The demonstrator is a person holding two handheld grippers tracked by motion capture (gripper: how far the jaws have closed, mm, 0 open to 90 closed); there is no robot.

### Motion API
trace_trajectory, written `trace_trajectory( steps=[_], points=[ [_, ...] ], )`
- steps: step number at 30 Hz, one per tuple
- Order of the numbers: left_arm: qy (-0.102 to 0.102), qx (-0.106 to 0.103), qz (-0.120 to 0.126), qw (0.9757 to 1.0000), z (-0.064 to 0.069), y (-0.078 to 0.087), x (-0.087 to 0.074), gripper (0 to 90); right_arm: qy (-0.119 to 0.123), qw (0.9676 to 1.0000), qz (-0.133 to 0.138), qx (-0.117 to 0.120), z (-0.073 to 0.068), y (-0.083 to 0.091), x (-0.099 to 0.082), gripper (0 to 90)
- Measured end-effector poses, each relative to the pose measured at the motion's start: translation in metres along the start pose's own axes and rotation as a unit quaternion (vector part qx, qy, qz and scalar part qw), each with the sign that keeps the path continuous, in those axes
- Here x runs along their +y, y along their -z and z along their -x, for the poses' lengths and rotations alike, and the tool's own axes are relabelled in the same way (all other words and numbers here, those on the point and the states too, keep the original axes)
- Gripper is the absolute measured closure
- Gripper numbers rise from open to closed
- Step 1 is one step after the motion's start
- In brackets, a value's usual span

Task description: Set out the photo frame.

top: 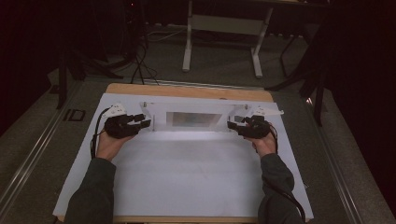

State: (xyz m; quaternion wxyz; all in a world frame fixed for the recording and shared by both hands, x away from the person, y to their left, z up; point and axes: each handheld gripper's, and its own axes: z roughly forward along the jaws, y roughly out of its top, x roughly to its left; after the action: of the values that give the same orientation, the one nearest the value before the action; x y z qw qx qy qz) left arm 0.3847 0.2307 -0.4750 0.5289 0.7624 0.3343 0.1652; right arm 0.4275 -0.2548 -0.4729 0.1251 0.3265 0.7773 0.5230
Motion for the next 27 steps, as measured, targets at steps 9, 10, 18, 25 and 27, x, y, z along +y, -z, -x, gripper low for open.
trace_trajectory(
  steps=[9, 10, 18, 25, 27],
  points=[
    [0.000, -0.001, 0.002, 1.0000, 0.004, -0.013, 0.003, 59.4, 0.000, 1.0000, 0.004, -0.004, 0.000, -0.001, 0.000, 46.0],
    [0.000, 0.001, 0.001, 1.0000, 0.005, -0.013, 0.004, 59.1, 0.001, 1.0000, 0.005, -0.006, 0.000, -0.001, 0.000, 46.0],
    [0.001, 0.015, 0.010, 0.9998, 0.004, -0.016, 0.005, 59.1, -0.003, 0.9996, 0.020, -0.018, 0.000, -0.003, -0.001, 46.0],
    [0.003, 0.036, 0.015, 0.9992, 0.007, -0.020, 0.006, 58.8, -0.005, 0.9991, 0.028, -0.030, -0.001, -0.006, -0.001, 46.0],
    [0.003, 0.042, 0.015, 0.9990, 0.008, -0.021, 0.007, 58.8, -0.006, 0.9990, 0.030, -0.034, -0.001, -0.006, 0.000, 46.1]
  ],
)
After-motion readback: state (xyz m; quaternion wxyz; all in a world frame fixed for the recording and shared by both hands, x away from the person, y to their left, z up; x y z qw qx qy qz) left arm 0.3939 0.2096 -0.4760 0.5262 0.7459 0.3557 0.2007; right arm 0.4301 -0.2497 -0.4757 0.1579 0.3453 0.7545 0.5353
